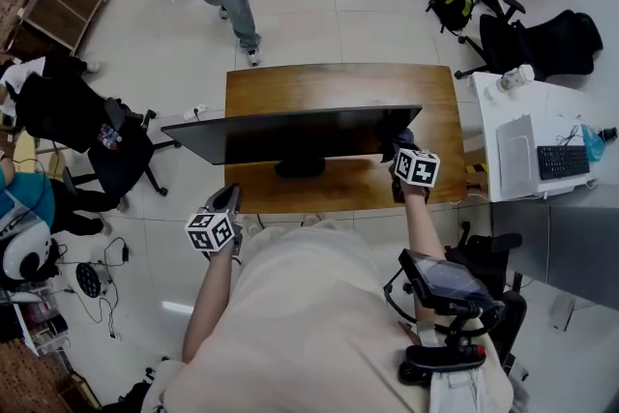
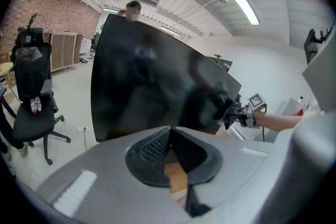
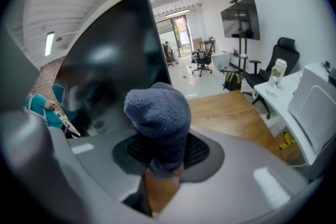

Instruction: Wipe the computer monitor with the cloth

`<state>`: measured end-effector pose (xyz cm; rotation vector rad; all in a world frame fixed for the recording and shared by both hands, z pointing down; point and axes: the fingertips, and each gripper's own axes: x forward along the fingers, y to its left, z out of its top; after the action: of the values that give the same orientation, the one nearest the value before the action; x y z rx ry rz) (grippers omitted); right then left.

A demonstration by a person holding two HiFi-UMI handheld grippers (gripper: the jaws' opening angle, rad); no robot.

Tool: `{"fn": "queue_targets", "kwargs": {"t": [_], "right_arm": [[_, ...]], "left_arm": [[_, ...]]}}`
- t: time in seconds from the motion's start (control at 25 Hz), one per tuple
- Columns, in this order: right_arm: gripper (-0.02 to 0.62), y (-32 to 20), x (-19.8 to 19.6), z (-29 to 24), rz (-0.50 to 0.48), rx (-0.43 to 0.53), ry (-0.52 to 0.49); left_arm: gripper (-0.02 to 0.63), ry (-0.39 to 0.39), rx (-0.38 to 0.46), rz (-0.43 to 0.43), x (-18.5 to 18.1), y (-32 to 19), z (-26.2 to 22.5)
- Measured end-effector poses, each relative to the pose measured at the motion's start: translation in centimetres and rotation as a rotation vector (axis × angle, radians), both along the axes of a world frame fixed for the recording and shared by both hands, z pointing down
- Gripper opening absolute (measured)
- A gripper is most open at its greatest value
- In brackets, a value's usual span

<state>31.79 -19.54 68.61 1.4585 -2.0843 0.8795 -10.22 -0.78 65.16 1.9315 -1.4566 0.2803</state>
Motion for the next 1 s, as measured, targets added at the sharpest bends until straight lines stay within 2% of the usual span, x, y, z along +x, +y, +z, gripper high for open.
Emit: {"fn": "queue_targets", "kwargs": {"t": [0.32,1.0], "right_arm": [[0.111,0.7,0.0,3.7,0.012,-0.043,-0.02],[0.112,2.3,0.9,13.1,0.0,-0.138,0.054]], "left_arm": [[-0.014,-0.01,-0.001,0.0,-0.4,0.0,-0.1],[-0.015,-0.017,-0.063,0.023,-0.4,1.2,0.5]]}}
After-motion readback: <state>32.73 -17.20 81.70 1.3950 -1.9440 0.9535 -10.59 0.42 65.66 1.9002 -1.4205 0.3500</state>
